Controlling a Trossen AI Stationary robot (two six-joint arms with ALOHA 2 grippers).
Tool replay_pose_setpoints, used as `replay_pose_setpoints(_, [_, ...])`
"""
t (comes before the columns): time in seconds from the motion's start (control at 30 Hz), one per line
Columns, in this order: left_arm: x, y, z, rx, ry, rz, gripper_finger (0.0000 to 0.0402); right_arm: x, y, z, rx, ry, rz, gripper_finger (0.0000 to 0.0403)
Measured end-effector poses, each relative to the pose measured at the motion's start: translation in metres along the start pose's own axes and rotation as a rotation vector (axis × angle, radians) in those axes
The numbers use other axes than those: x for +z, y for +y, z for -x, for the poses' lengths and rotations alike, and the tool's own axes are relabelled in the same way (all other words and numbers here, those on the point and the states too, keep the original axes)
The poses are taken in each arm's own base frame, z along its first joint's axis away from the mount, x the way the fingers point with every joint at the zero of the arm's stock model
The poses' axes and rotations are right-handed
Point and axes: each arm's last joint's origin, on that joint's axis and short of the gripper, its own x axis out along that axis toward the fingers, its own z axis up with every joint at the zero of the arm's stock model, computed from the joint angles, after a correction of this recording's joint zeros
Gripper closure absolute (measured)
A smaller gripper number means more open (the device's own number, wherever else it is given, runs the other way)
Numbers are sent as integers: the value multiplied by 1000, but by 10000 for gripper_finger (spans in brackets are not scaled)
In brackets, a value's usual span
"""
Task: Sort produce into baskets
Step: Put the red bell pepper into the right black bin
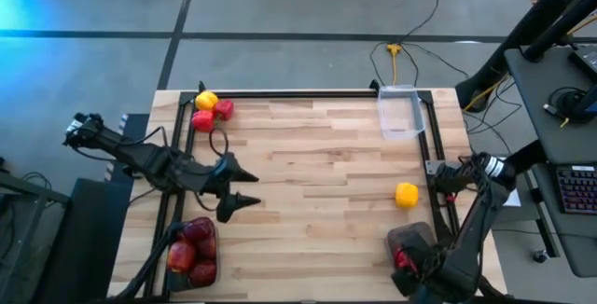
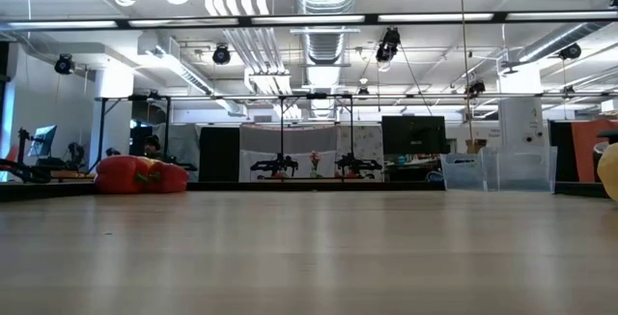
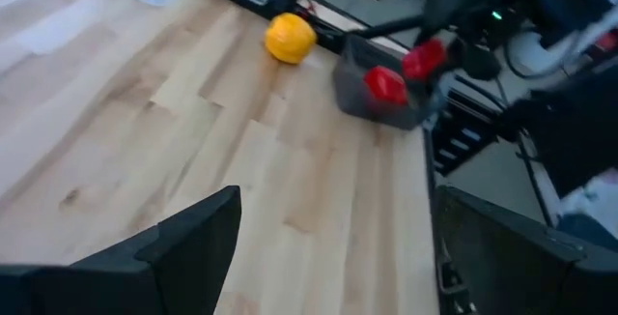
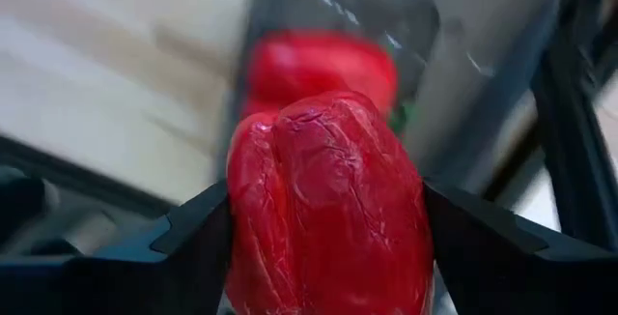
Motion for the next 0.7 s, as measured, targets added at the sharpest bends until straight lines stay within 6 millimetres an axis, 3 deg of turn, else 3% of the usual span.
replay_pose_setpoints(0.27, [-3,-7,12,-60,-3,-86,74,-9,-1,-10,-43,57,108,105])
replay_pose_setpoints(0.4, [1,-5,21,-79,-34,-130,74,-7,-2,-15,-71,76,133,71])
replay_pose_setpoints(0.53, [4,-3,29,-95,-51,-206,74,-9,-1,-21,-107,208,203,31])
replay_pose_setpoints(0.7, [7,-1,43,-196,-39,-188,74,-8,1,-16,-77,293,325,22])
